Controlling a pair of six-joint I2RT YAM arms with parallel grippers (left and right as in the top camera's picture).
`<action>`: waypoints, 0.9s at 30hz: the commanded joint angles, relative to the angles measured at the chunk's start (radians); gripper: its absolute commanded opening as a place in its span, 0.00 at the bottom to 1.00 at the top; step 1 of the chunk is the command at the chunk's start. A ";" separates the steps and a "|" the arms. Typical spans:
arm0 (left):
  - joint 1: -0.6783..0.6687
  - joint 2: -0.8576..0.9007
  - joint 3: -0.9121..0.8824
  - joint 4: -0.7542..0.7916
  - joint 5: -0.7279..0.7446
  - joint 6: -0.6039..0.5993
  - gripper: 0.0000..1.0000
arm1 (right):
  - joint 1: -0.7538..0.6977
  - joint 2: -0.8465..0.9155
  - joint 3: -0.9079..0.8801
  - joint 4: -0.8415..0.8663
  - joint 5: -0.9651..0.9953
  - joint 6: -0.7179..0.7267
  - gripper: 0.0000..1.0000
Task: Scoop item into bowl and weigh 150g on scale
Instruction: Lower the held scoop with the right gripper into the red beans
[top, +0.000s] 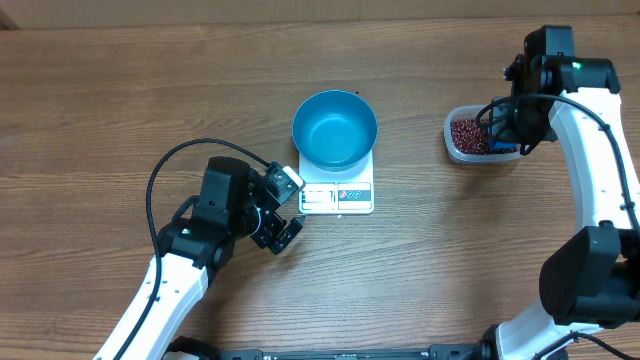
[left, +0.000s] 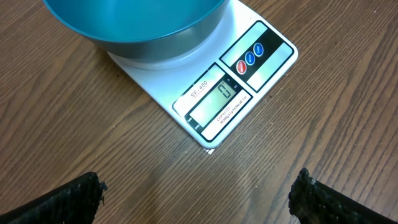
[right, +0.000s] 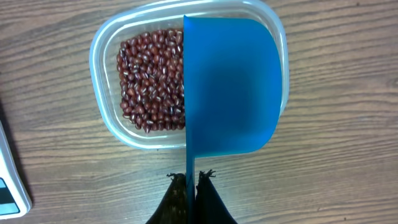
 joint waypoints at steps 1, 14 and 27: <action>0.004 0.008 -0.005 0.000 0.001 0.019 1.00 | 0.003 -0.001 0.029 -0.011 0.006 0.012 0.04; 0.004 0.008 -0.005 0.000 0.001 0.019 1.00 | 0.003 -0.001 0.029 -0.023 -0.049 0.032 0.04; 0.004 0.008 -0.005 0.000 0.001 0.019 1.00 | 0.001 -0.001 0.068 -0.060 0.006 -0.076 0.04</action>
